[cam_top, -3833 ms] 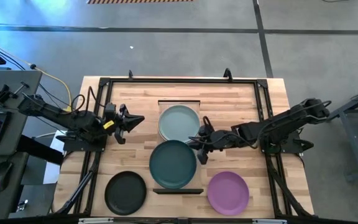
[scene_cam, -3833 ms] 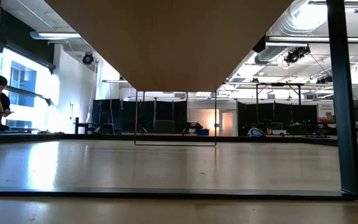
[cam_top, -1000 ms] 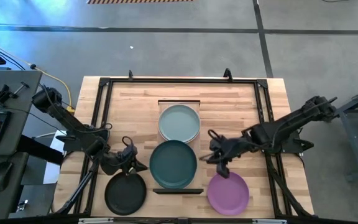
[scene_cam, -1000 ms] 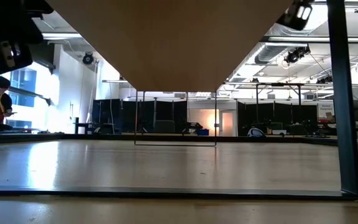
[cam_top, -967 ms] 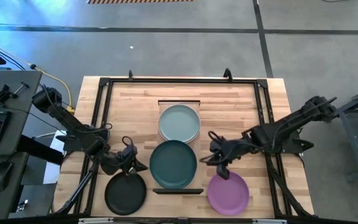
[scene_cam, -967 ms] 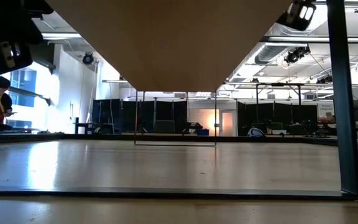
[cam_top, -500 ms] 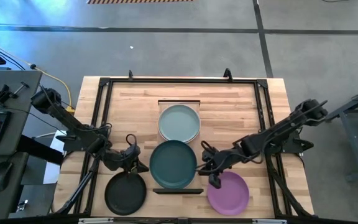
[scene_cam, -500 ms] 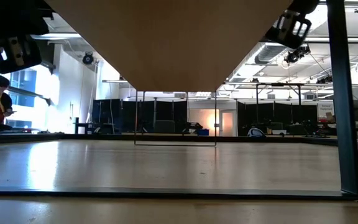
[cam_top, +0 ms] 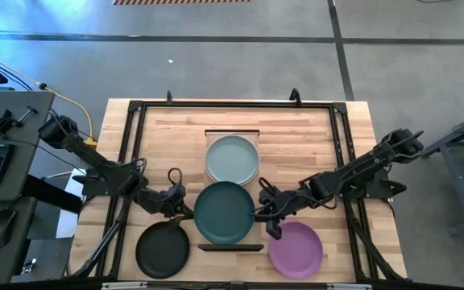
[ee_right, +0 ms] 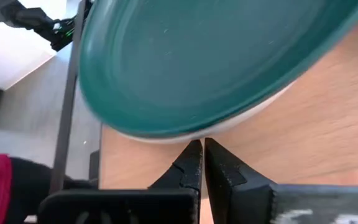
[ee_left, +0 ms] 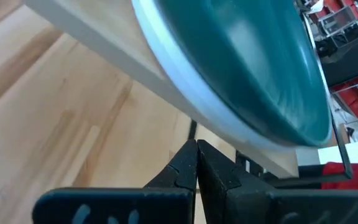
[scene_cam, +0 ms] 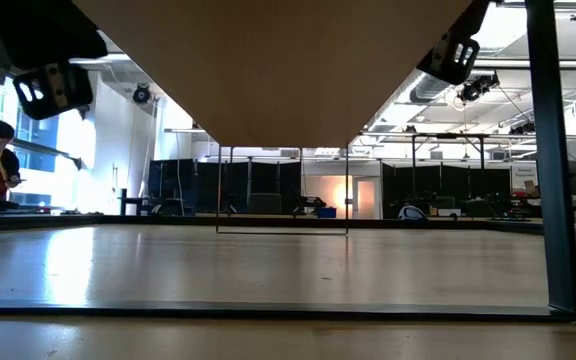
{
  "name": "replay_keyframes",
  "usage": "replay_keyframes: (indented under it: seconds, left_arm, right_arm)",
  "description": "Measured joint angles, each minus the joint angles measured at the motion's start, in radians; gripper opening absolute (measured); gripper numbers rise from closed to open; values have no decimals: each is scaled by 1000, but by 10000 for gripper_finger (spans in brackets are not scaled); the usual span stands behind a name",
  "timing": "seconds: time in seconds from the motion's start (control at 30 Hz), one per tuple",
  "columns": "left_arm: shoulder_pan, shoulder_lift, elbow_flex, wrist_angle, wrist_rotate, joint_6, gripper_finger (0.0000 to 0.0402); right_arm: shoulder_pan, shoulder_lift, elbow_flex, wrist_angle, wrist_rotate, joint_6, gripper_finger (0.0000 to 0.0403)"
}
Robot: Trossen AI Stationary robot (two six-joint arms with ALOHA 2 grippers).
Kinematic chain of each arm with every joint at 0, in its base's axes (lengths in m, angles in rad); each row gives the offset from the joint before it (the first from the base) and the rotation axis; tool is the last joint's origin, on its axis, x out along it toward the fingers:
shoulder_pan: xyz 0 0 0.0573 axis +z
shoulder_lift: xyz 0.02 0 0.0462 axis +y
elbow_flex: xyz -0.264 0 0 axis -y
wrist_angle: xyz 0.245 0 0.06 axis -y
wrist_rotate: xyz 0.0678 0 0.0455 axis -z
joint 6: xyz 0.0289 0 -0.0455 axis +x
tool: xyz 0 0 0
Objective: Place and stack plates onto a shelf
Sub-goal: Stack the dark blue plate on top of the white plate on the shelf
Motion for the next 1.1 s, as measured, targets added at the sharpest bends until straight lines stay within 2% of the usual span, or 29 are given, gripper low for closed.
replay_keyframes:
  seconds: [0.23,0.53,0.8,0.97,1.1]
  left_arm:
    - [59,0,0,13,5,50,0]
    - [103,0,0,14,17,82,0]
    - [77,-8,0,16,52,58,0]
    - [79,-29,0,-11,37,65,0]
    - [123,-122,0,-62,-27,110,0]
  right_arm:
    - [-21,0,0,2,30,-8,0]
    - [-62,-10,0,-17,8,-41,0]
    - [-64,-131,0,-218,1,-43,0]
    - [-78,-235,0,-287,105,-68,0]
    - [-153,-268,0,-249,155,-137,0]
